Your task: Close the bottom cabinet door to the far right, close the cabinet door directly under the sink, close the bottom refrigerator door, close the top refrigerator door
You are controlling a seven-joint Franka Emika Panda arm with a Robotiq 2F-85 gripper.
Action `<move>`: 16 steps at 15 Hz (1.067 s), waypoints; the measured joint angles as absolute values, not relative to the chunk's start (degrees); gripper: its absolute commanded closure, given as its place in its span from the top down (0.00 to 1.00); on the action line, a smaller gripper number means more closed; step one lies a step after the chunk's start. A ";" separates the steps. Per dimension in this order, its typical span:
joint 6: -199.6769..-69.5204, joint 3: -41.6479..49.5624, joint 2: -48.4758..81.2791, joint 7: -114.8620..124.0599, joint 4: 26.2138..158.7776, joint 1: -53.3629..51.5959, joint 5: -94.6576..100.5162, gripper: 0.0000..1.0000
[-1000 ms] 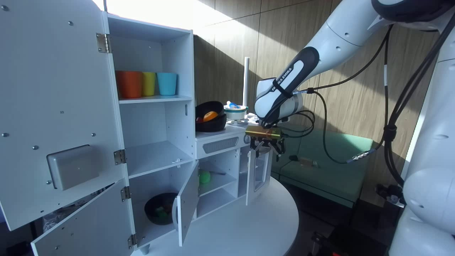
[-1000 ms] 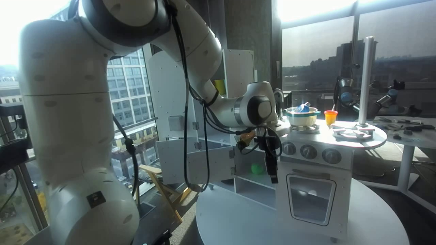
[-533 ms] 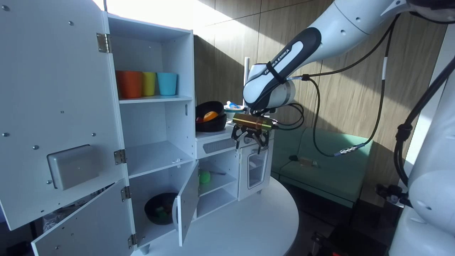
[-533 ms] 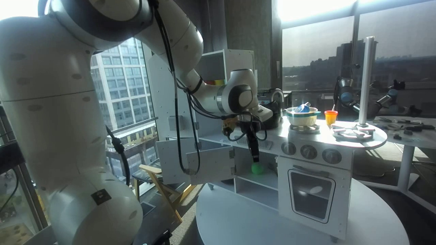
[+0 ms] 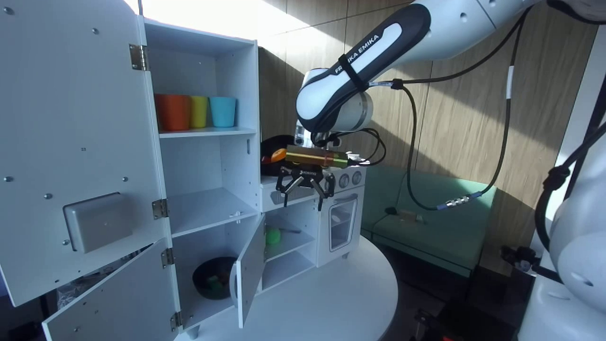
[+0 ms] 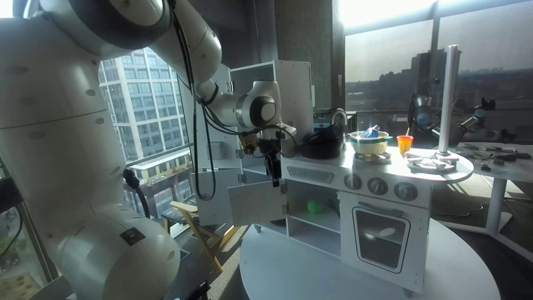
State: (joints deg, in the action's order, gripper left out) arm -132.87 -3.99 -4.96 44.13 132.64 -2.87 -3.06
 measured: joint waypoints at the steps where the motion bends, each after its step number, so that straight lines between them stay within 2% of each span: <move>1: -132.30 -4.81 -4.23 43.77 132.15 -3.48 -3.05 1.00; 9: -129.13 -10.52 4.11 42.75 124.67 -9.66 -2.12 1.00; 16: -124.42 -10.76 13.37 42.13 118.86 -13.24 1.16 1.00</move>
State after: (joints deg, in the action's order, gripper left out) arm -124.42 -10.76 13.37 42.13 118.86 -13.24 1.16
